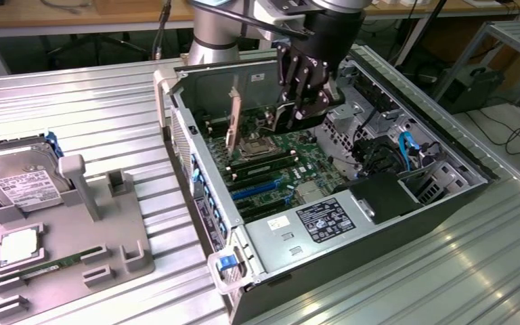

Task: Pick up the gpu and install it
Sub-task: 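Insert the gpu into the slot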

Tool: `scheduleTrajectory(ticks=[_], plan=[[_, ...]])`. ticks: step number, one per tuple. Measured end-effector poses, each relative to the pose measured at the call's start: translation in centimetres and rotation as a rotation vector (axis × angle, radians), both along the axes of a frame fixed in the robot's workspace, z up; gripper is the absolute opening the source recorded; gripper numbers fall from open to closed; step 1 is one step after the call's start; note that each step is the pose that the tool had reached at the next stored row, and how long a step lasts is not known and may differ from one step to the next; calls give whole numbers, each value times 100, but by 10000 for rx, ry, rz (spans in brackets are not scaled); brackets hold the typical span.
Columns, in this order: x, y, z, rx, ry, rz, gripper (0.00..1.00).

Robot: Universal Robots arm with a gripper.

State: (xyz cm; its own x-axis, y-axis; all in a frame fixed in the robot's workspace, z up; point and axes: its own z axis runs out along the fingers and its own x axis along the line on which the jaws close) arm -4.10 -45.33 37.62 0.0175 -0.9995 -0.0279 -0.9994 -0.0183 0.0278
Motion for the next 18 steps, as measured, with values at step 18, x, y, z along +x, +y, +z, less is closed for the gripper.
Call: scheduleTrajectory(ticks=[18], plan=[[0,0,-51,1,159,0,27]])
